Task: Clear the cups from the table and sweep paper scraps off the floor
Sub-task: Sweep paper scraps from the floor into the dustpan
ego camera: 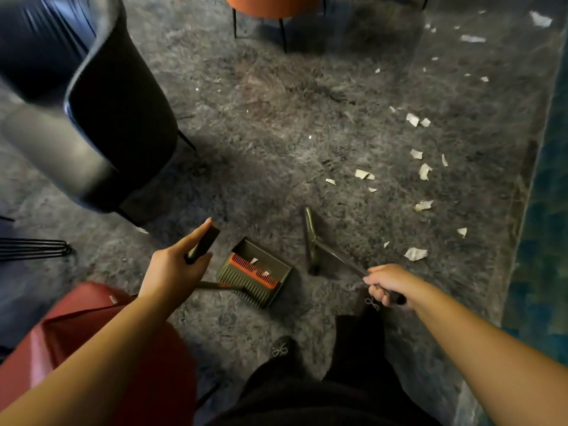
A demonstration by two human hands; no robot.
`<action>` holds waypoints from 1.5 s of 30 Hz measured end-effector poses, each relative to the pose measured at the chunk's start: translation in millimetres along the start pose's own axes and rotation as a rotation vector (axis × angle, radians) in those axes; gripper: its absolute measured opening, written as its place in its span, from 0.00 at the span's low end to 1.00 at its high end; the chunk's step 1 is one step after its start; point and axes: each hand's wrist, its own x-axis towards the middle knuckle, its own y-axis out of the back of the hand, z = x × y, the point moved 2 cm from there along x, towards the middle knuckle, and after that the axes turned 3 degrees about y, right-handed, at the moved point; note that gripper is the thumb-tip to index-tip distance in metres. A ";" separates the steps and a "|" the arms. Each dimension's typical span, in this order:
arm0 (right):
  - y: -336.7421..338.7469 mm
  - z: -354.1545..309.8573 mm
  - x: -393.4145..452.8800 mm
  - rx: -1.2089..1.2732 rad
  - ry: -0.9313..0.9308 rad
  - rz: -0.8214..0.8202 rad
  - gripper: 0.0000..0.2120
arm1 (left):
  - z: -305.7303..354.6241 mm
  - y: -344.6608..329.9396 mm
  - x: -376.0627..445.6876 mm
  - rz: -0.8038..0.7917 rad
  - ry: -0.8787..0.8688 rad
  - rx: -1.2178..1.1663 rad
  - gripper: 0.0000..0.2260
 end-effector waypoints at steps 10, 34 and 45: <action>144.8 -72.0 41.8 -0.068 0.039 0.085 0.16 | 133.5 -66.9 55.5 0.010 0.045 -0.017 0.29; 250.4 -17.3 1.8 0.116 0.095 0.432 0.10 | 352.8 -170.0 148.7 -0.147 -0.272 -0.010 0.31; 226.2 5.4 32.4 0.395 -0.119 0.513 0.04 | 376.9 -207.2 194.7 -0.350 -0.499 0.129 0.34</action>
